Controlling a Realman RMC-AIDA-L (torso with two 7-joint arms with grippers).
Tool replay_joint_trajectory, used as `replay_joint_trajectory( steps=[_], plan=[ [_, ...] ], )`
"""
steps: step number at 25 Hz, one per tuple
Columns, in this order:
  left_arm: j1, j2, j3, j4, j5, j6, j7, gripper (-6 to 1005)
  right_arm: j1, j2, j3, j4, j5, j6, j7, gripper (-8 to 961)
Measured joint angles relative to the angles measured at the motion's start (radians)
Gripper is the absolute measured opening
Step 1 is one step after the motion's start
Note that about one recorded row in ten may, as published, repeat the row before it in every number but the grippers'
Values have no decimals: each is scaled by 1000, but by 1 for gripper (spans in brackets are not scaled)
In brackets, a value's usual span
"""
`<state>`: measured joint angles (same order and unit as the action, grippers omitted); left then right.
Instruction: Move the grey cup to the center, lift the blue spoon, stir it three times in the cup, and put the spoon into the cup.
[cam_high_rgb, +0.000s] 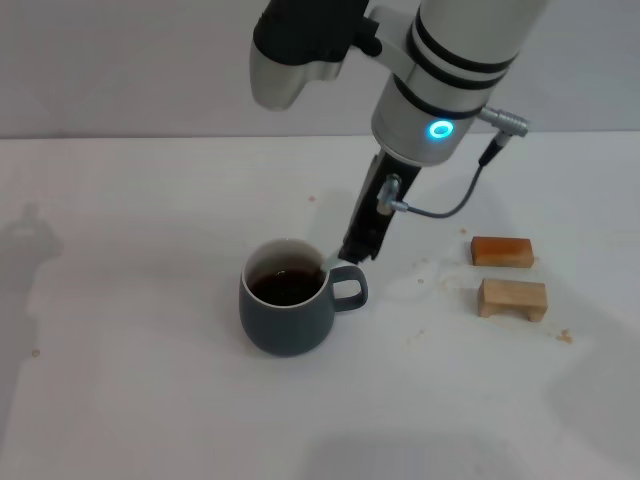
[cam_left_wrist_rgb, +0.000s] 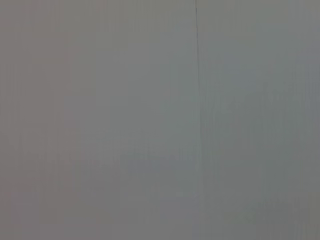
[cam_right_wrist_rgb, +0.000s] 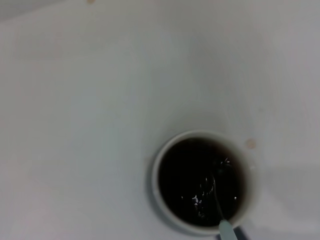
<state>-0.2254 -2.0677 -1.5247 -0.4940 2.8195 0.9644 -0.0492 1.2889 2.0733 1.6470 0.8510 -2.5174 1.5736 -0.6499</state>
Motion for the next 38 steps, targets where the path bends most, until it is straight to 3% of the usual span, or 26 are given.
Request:
replay_joint_trajectory(
  steps=[6,13,22,29,35,38],
  plan=[
    [0,0,0,0,0,0,0,-2,4,0,-9,19,63,0,1,119],
    [10,0,0,-4,0,8,-2,-2,-2,1,-31,23,23,-79,20,118],
    [17,2,0,-1,0,11,-13,-2,-96,-1,-81,148,15,-158,16,117],
    [22,3,0,0,0,30,-14,-2,-104,-2,-119,163,17,-185,14,115],
    [29,5,0,-4,3,37,-14,-2,-129,0,-132,211,18,-210,24,269],
    [33,6,0,-8,5,37,-14,-2,-153,1,-139,247,17,-236,30,269]
  ],
)
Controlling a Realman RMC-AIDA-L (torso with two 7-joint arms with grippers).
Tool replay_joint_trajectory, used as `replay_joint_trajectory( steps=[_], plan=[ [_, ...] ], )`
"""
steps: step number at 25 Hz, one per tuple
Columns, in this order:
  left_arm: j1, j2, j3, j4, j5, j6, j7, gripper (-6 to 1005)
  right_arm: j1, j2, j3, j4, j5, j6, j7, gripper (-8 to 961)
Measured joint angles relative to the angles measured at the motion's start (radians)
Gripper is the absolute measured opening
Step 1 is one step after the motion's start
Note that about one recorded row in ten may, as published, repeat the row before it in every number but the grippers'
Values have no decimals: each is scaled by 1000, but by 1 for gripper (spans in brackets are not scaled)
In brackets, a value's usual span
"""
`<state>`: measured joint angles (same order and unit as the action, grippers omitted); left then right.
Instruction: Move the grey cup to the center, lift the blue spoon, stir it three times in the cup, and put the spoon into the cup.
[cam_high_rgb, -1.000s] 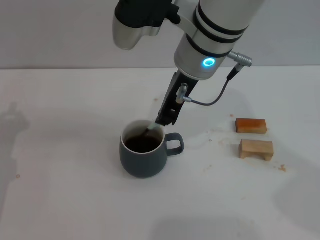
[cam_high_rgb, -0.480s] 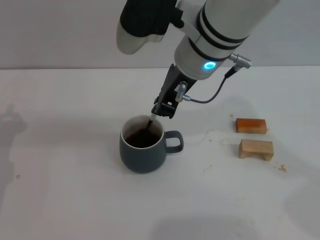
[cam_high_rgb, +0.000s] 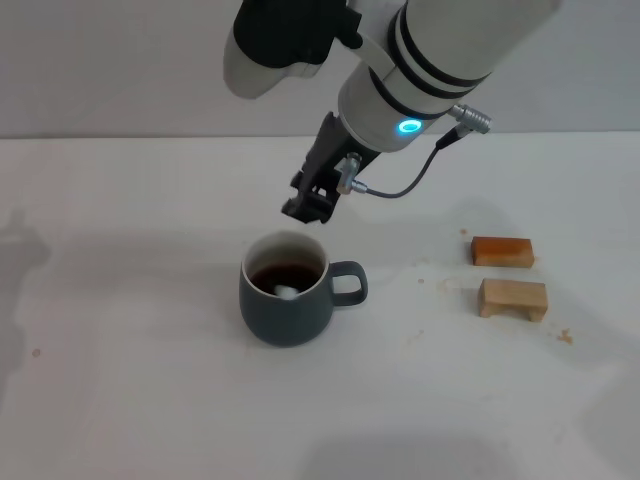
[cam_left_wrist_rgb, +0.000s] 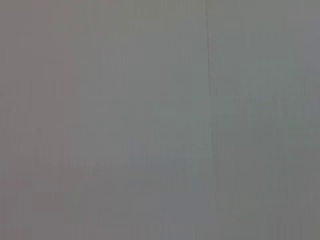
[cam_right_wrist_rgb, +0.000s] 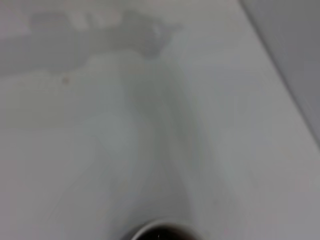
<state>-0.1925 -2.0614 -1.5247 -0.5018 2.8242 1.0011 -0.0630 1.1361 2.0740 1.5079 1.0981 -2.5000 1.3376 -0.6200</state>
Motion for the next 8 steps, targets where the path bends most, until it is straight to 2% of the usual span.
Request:
replay_joint_trajectory(
  steps=[3,4,5,8],
  plan=[
    [-1,0,0,5,1,0,0,-2,-78,0,-4,117,-15,-63,7,269],
    [-3,0,0,9,1,0,0,-2,-188,-1,-11,244,-48,-139,6,269],
    [-3,0,0,9,1,0,0,-2,-188,-1,-11,244,-48,-139,6,269],
    [-5,-1,6,9,2,-1,0,-2,-386,-1,-22,425,-91,-292,-20,269]
  ],
)
